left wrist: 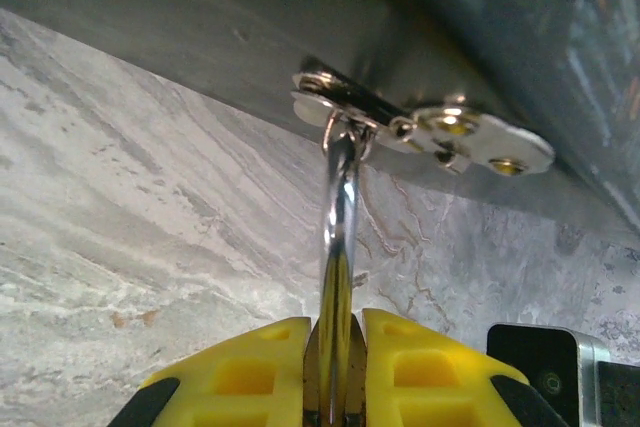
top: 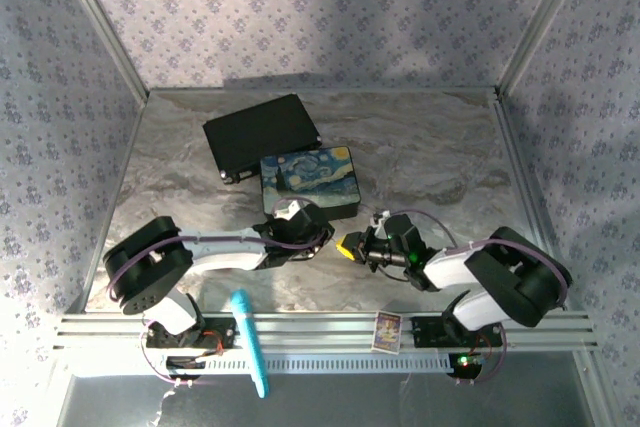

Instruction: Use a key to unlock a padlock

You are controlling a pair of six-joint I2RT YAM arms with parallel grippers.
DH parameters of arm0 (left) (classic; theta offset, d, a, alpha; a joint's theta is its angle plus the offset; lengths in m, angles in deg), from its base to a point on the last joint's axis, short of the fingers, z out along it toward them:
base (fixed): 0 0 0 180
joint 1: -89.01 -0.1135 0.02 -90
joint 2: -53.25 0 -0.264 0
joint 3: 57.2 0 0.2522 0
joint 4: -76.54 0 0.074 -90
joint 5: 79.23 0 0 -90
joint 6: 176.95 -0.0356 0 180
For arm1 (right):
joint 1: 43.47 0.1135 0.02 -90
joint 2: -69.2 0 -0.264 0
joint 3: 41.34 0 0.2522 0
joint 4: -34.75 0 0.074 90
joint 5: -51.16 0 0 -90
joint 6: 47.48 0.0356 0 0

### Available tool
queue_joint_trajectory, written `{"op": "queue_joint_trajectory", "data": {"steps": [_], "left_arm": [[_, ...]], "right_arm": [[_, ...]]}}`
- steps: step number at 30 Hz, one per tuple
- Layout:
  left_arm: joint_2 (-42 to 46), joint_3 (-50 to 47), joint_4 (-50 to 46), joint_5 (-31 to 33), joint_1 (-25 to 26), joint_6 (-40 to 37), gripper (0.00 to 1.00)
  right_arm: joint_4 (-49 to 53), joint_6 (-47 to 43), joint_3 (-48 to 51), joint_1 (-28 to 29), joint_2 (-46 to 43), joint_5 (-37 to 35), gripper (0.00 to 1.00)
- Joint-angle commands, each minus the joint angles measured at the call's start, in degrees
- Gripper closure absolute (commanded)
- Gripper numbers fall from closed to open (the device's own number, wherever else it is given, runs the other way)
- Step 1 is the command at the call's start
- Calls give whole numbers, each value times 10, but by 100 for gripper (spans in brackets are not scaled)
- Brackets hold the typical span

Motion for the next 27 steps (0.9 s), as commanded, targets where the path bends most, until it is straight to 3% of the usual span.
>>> {"op": "queue_joint_trajectory", "data": {"steps": [1,8,27], "left_arm": [[18,3,25,-24,9,-4,95],[17,-3,25,-27,11,-13,100],[32,-10,60,-51,12,-43,100]], "right_arm": [[-77,23,-25,-8,15,10,100],[-121,59,-37,-20,40,34,100],[-211,88,-73,-9,136,55,100]]}}
